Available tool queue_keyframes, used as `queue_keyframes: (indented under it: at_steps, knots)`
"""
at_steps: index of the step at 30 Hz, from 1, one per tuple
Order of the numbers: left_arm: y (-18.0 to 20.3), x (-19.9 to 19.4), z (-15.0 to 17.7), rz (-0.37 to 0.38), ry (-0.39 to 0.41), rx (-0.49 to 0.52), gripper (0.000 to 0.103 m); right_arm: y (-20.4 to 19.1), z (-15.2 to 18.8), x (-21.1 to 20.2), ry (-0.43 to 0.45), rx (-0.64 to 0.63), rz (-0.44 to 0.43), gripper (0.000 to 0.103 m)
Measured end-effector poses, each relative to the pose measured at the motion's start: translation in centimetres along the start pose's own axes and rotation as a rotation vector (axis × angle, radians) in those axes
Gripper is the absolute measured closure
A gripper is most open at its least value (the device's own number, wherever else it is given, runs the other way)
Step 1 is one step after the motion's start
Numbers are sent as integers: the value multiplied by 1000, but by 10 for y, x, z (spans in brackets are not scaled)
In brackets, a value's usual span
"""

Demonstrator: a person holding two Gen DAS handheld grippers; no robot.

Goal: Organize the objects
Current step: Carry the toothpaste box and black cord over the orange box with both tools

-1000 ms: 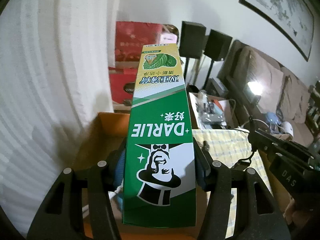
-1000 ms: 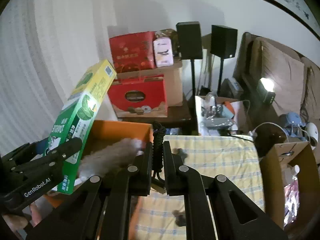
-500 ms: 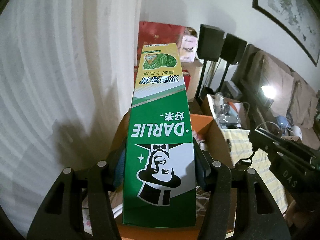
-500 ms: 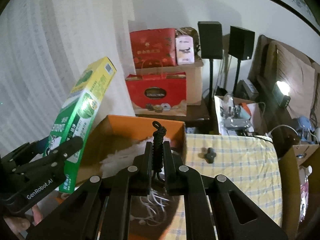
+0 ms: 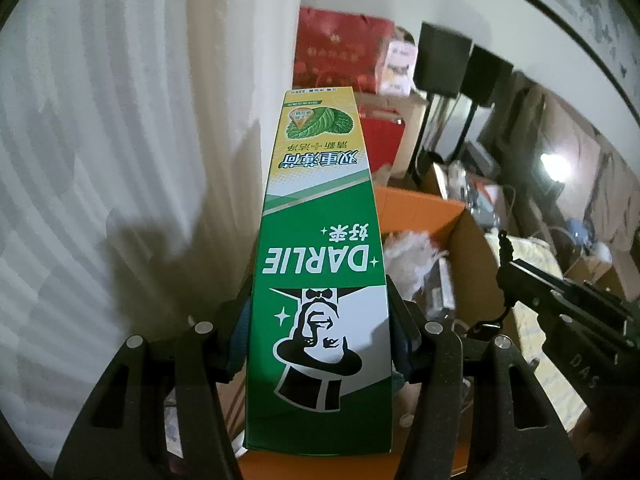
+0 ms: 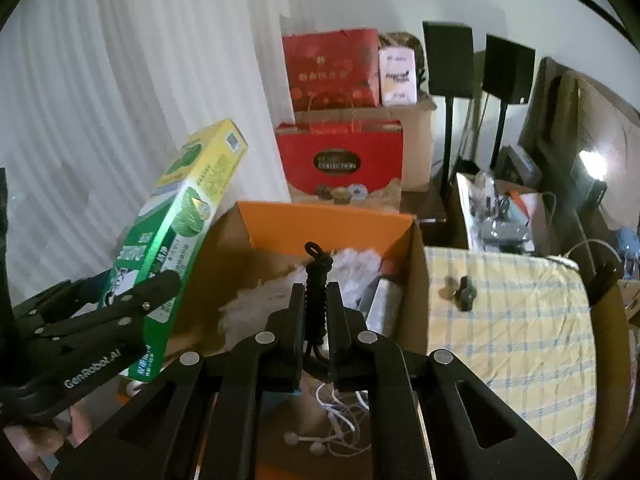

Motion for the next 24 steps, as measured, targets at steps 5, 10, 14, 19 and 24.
queue_keyframes:
  at_steps: [5, 10, 14, 19, 24]
  knots:
    - [-1, 18, 21, 4, -54, 52, 49, 4, 16, 15, -44, 11, -8, 95]
    - [-11, 29, 37, 7, -104, 33, 50, 5, 27, 23, -69, 9, -7, 95]
    - [-15, 40, 44, -3, -166, 61, 50, 3, 33, 29, -91, 10, -16, 95]
    - [-15, 48, 56, -15, -186, 84, 50, 0, 39, 35, -106, 9, -18, 95]
    - [-12, 56, 66, -24, -217, 90, 49, -1, 42, 40, -124, 17, -21, 95]
Point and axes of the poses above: each gripper's, at about its wrist camera, not at the fingertips, and x roughly the way its jaws point, y to its right, z to its underside, the point moved 9 cm from there along x, roughly the way its jaws point, and after that the axes turned 7 degrees about x, right-handed, at the moved point
